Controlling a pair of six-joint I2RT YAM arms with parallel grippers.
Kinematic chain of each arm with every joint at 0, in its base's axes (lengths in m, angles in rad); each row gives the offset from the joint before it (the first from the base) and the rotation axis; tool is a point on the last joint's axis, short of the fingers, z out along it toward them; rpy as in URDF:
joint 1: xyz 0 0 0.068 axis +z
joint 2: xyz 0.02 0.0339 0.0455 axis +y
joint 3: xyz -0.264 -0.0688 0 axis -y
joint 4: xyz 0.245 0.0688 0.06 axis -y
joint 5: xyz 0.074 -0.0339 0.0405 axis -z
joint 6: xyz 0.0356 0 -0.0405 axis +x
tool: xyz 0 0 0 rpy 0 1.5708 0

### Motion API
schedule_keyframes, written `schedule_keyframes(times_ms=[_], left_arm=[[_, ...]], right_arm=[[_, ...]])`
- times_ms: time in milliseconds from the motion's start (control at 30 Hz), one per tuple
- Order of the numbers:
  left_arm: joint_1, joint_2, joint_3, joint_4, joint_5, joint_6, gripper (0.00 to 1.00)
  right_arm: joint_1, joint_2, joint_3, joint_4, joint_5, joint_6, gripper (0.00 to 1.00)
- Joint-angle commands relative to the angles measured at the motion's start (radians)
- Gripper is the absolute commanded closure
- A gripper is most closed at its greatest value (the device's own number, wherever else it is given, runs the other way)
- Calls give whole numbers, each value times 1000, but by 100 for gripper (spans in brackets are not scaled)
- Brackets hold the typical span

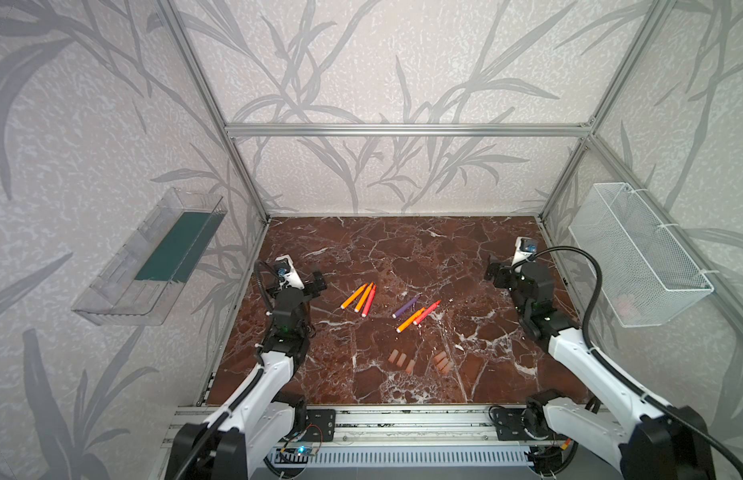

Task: Insert the pens into the pen caps

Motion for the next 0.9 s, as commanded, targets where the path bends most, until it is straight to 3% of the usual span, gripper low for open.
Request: schedule_keyframes(times_ms=[0,133,267,333,433,533,600,667,867], left_arm=[[1,-114,48,-445,113,-204,1],[28,-276,34,-610,149,-398,1],[61,-393,17,-649,347,-501,0],[61,-424,-13,-588,468,-510,1],[59,-431,-63,-469,658,-551,1],[46,-396,-83,-377,803,-523,1],[0,-350,-42,-458,802,-472,4],[-101,-307,6,-531,756,-401,8],[-612,-104,90,-510,383,-290,11]], right_arm=[[-2,-122,-28,-345,-109,194,1],[-7,-308,-128,-325,-284,158,1],[-9,-446,-217,-372,-170,206,1],[-10,-477,-266,-319,-162,208,1],[-11,-438,-289,-278,-171,211,1],[-11,-334,-244,-330,-85,211,1],[-11,-282,-219,-364,-25,244,1],[-16,-257,-214,-363,-49,261,1],[-22,-193,-262,-264,-127,295,1]])
